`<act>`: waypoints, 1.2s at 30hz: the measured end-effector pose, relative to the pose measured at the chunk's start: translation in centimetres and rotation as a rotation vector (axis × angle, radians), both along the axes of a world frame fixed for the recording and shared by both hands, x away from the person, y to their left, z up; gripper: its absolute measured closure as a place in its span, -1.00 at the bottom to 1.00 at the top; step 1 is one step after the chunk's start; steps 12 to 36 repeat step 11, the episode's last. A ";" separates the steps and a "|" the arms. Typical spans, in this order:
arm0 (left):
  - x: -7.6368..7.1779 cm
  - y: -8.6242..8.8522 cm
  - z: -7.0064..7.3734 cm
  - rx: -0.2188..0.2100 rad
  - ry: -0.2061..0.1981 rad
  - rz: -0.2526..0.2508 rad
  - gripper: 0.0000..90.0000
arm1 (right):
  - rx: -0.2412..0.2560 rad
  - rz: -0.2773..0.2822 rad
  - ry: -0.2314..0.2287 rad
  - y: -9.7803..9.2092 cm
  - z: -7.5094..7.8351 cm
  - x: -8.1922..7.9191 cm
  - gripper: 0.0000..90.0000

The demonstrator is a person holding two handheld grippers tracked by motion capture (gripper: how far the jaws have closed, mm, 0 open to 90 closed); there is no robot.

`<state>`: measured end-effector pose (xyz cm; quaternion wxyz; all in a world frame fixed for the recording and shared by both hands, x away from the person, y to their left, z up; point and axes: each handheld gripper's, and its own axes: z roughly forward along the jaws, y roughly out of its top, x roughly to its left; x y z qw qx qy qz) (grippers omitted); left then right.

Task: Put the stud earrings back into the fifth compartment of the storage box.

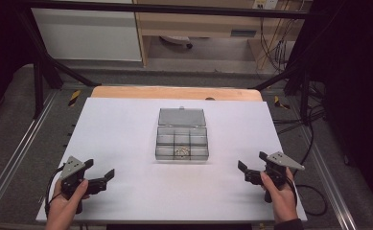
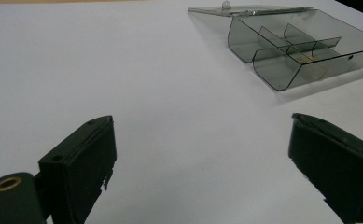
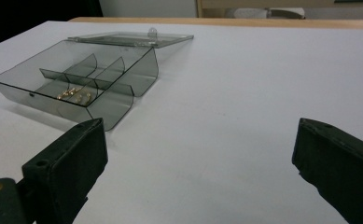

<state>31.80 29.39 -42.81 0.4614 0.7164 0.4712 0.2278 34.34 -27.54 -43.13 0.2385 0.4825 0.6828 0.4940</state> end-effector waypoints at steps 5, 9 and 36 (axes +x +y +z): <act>0.1 -0.1 0.0 0.008 0.005 -0.002 -0.83 | -0.024 0.026 0.061 0.7 -1.0 0.4 -0.91; 0.2 -0.3 -0.1 0.014 0.014 -0.007 -0.83 | -0.092 -0.008 0.096 1.1 -1.6 1.2 -0.90; 0.2 -0.5 -0.2 0.019 0.018 -0.011 -0.83 | -0.153 -0.049 0.127 1.2 -1.9 1.8 -0.91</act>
